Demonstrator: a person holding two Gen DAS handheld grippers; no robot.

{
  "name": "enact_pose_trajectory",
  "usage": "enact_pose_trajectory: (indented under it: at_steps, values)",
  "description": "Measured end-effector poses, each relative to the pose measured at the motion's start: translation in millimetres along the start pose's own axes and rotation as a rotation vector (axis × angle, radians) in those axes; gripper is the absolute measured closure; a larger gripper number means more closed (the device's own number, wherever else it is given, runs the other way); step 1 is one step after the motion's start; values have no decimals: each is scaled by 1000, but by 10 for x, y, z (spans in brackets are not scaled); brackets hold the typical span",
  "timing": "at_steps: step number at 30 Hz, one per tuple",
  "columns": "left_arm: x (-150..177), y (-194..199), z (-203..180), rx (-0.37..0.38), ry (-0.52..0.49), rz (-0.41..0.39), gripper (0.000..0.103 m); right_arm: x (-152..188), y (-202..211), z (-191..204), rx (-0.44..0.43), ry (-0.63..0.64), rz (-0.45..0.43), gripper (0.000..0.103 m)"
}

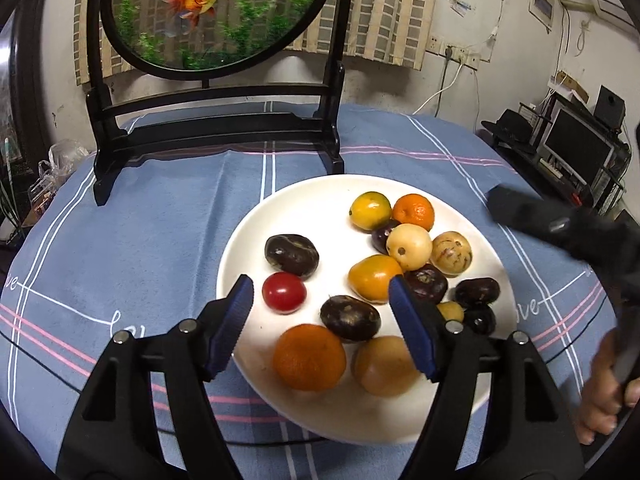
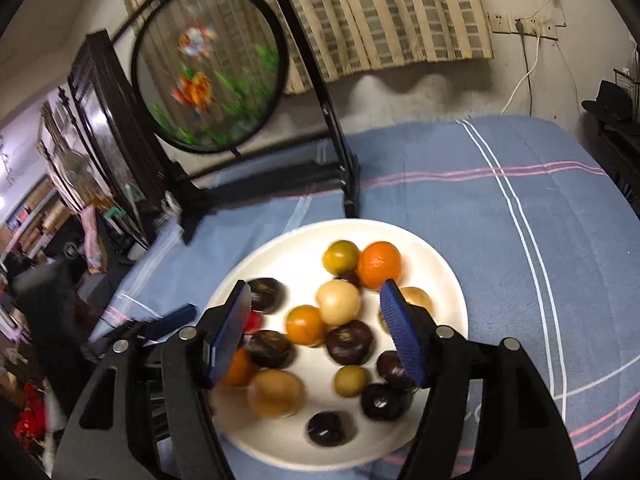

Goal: Organize fruits
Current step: 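Withdraw both grippers and move the left toward a red cherry tomato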

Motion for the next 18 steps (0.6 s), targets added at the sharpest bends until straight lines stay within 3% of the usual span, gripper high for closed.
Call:
enact_pose_trajectory:
  at_steps: [1,3,5,11,16,18]
  values:
    - [20,50,-18,0,-3,-4,31,-5,68,4,-15,-9,-2,30]
    - [119,193,-60,-4,-12,-18,25,31,292,20,-48,-27,-19,15]
    - [259,324,-94,-16,-21,-21,21,108,497,29,-52,-32,-45,6]
    - [823,644,-307,-31,-70,-6,16,671,1009,-234,-77,-102,-84,4]
    - [1142,584,-479,-49,-123,59,16,1239,861,-769,-26,-275,70,4]
    - [1182,585,-549,-57,-146,56,16,1306,815,-974,-87,-385,114,4]
Point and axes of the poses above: each gripper's, at about its wrist camera, not at the fingertips, and y roughly against the way its jaws point, z to its left, x to its underside, the point moved 1 cm from there along -y, roughly the way its jaws point, and after that the axes turned 12 degrees about x, right-handed, at the moved point
